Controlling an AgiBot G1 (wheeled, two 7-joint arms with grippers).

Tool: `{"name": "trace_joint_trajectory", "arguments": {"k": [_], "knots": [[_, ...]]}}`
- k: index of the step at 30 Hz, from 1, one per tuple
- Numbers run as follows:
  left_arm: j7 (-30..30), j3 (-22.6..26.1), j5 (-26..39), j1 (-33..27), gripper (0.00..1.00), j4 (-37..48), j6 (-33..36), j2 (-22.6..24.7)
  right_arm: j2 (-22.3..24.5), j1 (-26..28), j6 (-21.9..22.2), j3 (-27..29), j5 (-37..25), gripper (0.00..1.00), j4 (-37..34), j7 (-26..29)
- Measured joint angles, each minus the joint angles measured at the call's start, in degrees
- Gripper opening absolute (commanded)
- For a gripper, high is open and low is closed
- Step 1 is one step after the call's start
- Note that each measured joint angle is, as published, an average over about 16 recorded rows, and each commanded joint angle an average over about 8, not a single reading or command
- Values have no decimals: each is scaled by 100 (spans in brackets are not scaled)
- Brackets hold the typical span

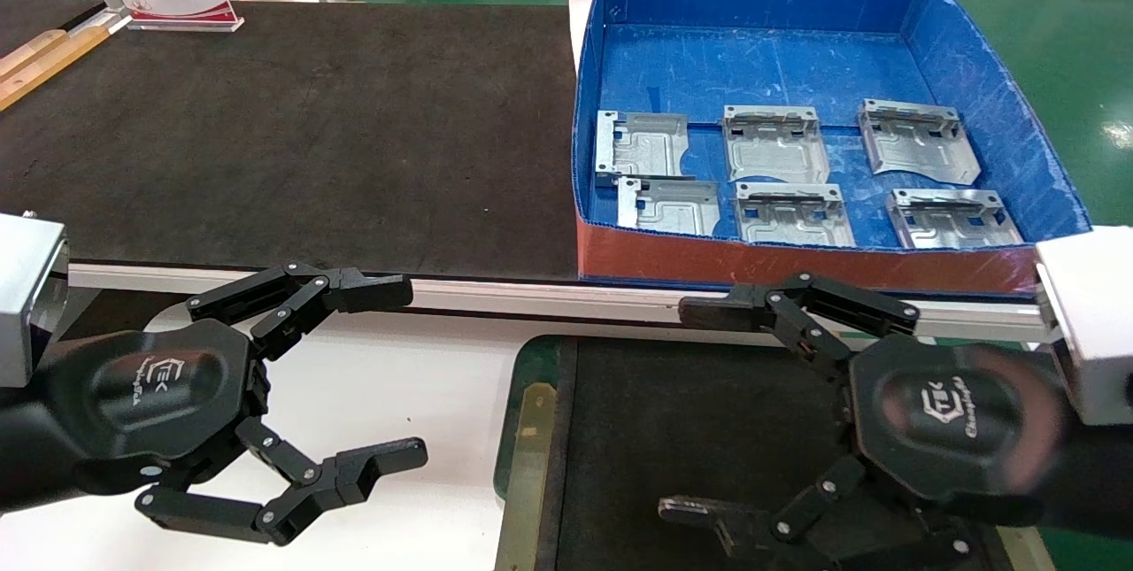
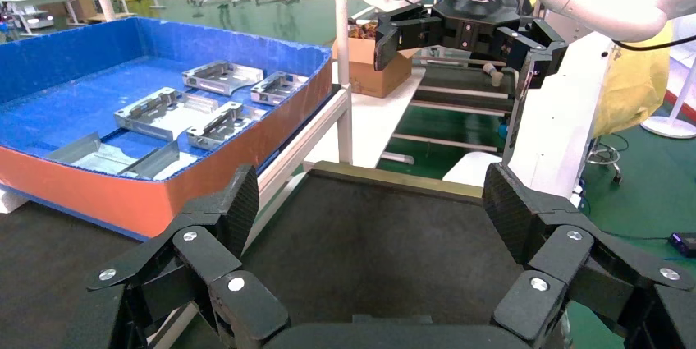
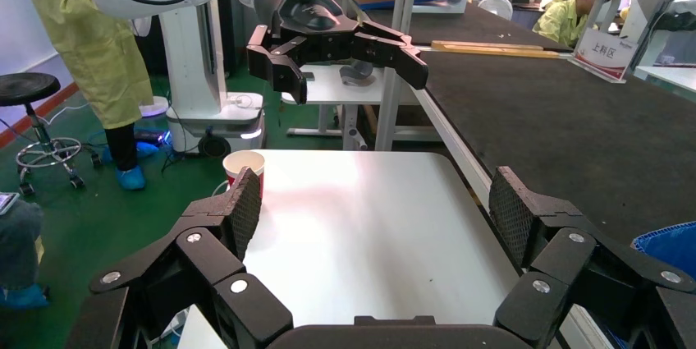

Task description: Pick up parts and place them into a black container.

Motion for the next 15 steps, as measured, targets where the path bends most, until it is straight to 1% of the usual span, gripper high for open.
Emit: {"name": "trace_joint_trajectory", "arguments": {"k": [7,8,15], "knots": [[0,0,0,0,100,0,0,0,0,0,0,0,0,100,0,0],[0,0,0,0,96,0,0,0,0,0,0,0,0,100,0,0],[0,0,0,0,8,0,0,0,0,0,0,0,0,100,0,0]]}}
